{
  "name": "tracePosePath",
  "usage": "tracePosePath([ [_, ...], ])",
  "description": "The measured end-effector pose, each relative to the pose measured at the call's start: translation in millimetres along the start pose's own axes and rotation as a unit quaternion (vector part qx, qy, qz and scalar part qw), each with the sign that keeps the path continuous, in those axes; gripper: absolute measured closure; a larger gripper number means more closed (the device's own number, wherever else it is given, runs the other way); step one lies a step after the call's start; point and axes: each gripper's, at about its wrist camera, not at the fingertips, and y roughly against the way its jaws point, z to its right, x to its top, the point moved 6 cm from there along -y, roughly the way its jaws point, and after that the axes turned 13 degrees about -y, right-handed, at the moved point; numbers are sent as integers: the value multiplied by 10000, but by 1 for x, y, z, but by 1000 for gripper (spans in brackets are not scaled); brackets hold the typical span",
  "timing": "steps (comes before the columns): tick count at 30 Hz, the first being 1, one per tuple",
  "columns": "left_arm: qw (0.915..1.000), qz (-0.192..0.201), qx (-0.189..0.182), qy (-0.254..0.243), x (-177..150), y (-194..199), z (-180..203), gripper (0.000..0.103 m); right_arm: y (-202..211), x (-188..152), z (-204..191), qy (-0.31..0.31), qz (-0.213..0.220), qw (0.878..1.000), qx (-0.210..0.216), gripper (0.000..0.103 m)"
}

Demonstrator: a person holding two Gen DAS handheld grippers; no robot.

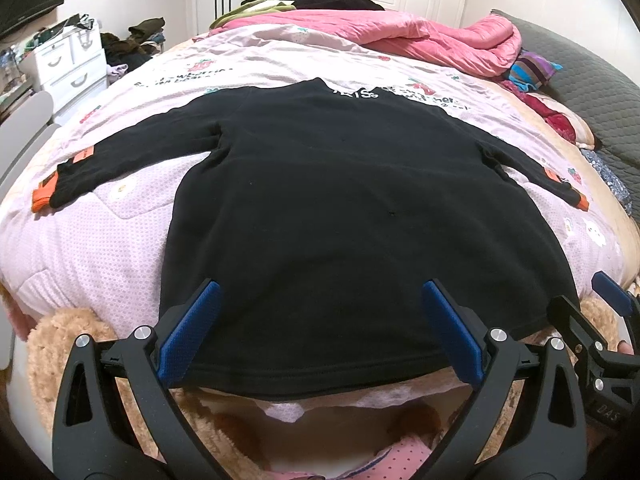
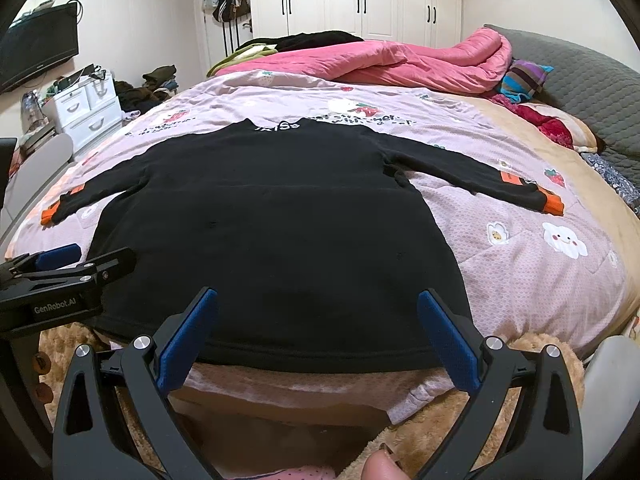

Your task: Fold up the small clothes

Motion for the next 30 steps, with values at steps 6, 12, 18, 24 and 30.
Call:
tracePosePath([
  [6,10000,8,-1,-10,1,1,3,9,1,0,1,8,11,10000,10,4],
  [12,10000,6,-17,3,3,1,3,9,0,1,-1,25,19,10000,-5,4],
  [18,10000,-33,-43,34,5,-4,0,9,-3,3,-4,3,15,10000,-7,4],
  [24,10000,-50,-43,70,15,-12,-6,9,-13,13,-6,14,-36,10000,14,4],
  [30,10000,-25,-18,86,31,-23,-16,9,-26,36,-9,-15,-11,10000,36,4],
])
